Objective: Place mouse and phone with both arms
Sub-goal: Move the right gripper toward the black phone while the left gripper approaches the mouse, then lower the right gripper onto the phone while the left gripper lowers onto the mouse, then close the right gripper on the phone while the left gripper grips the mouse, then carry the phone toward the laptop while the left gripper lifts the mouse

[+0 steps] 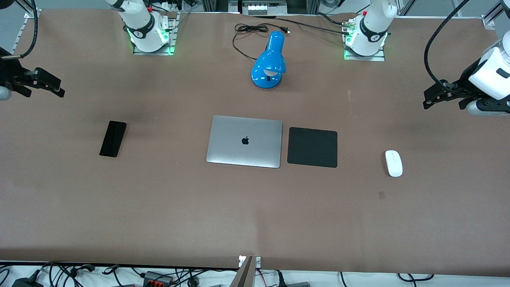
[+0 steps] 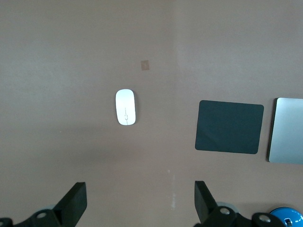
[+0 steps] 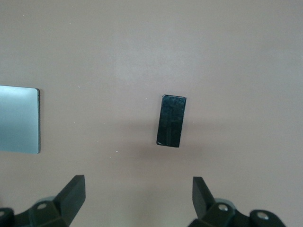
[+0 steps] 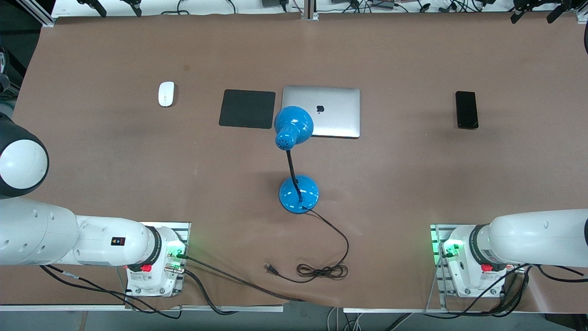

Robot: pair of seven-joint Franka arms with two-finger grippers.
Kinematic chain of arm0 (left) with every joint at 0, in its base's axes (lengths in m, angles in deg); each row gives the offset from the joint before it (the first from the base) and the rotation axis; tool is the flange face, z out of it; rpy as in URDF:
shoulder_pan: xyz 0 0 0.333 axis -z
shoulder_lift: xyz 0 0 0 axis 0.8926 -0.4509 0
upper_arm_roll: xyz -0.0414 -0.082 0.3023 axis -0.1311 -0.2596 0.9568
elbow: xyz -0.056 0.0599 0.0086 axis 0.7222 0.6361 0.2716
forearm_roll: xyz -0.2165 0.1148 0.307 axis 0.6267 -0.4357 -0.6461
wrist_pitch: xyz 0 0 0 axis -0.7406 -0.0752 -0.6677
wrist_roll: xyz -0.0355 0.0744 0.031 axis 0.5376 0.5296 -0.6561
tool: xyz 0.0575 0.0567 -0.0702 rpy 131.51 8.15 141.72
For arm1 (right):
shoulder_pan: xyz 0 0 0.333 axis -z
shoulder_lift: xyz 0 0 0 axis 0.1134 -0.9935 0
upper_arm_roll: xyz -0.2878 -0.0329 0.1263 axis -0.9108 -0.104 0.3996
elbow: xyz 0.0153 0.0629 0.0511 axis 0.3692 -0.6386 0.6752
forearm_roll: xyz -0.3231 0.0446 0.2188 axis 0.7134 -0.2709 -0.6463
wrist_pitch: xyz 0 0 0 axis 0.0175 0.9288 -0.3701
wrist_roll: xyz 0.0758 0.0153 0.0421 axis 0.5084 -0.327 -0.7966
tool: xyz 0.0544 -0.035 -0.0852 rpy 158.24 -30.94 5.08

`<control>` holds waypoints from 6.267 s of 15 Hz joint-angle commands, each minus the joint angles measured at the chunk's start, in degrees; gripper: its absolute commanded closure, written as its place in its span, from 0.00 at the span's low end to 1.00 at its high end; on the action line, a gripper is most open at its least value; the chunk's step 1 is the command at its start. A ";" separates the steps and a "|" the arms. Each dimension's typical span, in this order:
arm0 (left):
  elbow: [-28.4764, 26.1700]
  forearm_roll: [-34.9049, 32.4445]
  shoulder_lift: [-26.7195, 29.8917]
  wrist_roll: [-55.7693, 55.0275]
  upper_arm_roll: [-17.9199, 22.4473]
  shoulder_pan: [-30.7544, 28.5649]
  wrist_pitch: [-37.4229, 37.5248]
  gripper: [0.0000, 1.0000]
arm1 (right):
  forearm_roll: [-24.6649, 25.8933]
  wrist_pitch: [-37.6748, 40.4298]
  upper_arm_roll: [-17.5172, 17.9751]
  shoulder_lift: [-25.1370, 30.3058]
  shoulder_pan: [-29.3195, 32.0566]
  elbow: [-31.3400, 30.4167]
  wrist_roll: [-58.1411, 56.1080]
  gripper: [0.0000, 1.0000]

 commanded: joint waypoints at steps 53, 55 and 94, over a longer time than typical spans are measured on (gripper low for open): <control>-29.45 -6.13 -29.21 3.11 0.44 -7.66 -68.38 0.00 | 2.13 -39.03 0.09 -33.43 5.85 -17.32 1.73 0.00; -30.76 -6.13 -29.12 3.11 0.35 -7.66 -68.38 0.00 | 1.69 -39.47 0.09 -33.78 5.85 -17.24 1.73 0.00; -8.26 -6.13 -28.33 2.76 -0.27 -5.12 -35.51 0.58 | 1.43 -22.52 10.08 -29.30 4.71 -8.81 6.81 0.69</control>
